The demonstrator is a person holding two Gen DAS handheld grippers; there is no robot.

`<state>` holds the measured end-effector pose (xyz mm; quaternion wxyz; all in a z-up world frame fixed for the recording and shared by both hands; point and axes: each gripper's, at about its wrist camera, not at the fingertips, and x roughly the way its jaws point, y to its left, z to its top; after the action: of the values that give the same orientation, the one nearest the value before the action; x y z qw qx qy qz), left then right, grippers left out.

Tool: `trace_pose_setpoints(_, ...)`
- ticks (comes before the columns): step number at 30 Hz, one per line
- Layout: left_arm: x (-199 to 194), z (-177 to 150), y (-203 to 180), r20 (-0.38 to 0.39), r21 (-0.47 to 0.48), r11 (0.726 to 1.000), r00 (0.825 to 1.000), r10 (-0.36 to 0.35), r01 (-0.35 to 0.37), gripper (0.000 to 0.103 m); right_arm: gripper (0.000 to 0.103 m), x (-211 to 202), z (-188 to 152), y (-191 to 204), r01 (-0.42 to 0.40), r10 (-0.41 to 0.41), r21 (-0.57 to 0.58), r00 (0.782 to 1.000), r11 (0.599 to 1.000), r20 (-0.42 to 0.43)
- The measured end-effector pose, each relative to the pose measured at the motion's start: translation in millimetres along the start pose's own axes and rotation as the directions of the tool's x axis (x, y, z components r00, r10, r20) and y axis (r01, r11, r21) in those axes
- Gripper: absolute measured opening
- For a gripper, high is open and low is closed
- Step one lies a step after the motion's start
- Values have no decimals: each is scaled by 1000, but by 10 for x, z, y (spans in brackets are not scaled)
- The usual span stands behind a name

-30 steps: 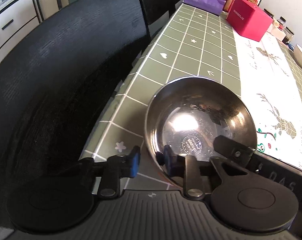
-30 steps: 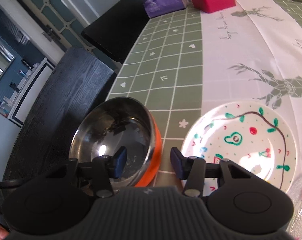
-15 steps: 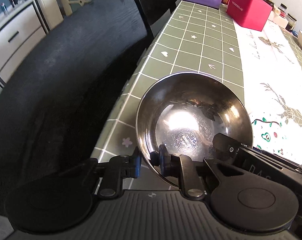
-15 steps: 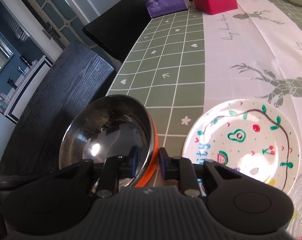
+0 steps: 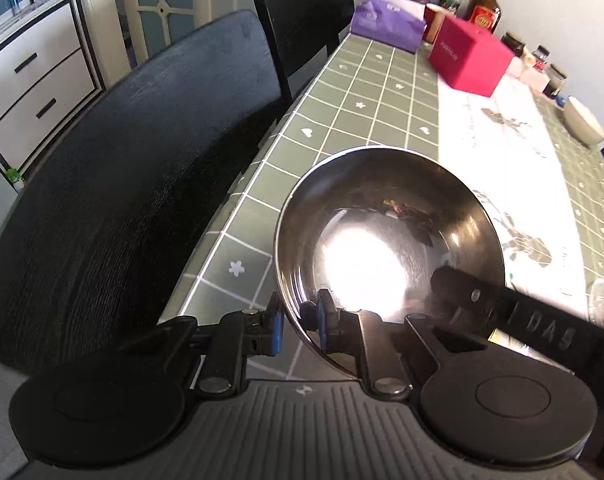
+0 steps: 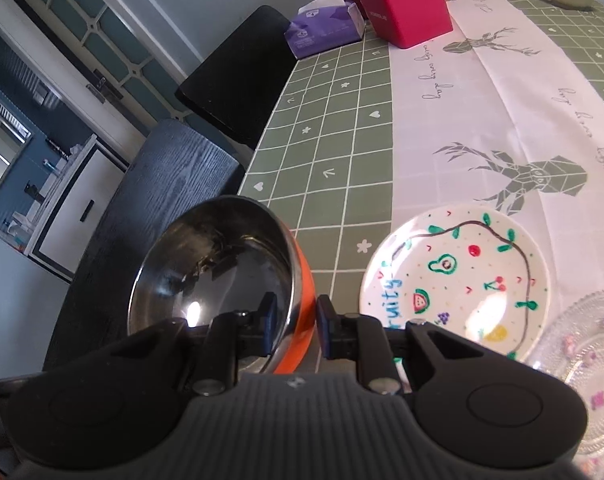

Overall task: Organize plates and bowls
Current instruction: 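Lift the orange bowl with both grippers and lower it into the blue bowl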

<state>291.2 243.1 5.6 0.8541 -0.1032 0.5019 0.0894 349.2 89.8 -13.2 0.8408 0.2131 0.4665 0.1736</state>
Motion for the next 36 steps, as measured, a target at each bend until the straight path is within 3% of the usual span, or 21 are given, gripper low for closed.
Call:
trace_pose_setpoints(8,-549,-287,-19,104,-1,1000,994,-18,18,17,17,-548,-161,37,-44,44,37,999,998,-2)
trace_pose_setpoints(15,-970,-727,-125,181,31,996,980,-85,81,18,18,-1201,-380,7,-49,50,-21,998,999,38)
trace_pose_setpoints(20,-1229,-1082,-325,227,103,990,967,-115,93,18,18,-1666,-694,-188,-40,44,-54,996,998,75)
trace_pose_setpoints(31,-1596,-1909,-714,238,226,956,941,-239,186,17,19,-2555,-1443,-721,13,-8,-44,992,999,124)
trace_pose_setpoints(36,-1691,-2305,-809,230,226,942,926,-298,247,16,26,-2933,-1843,-933,26,-21,-32,988,999,154)
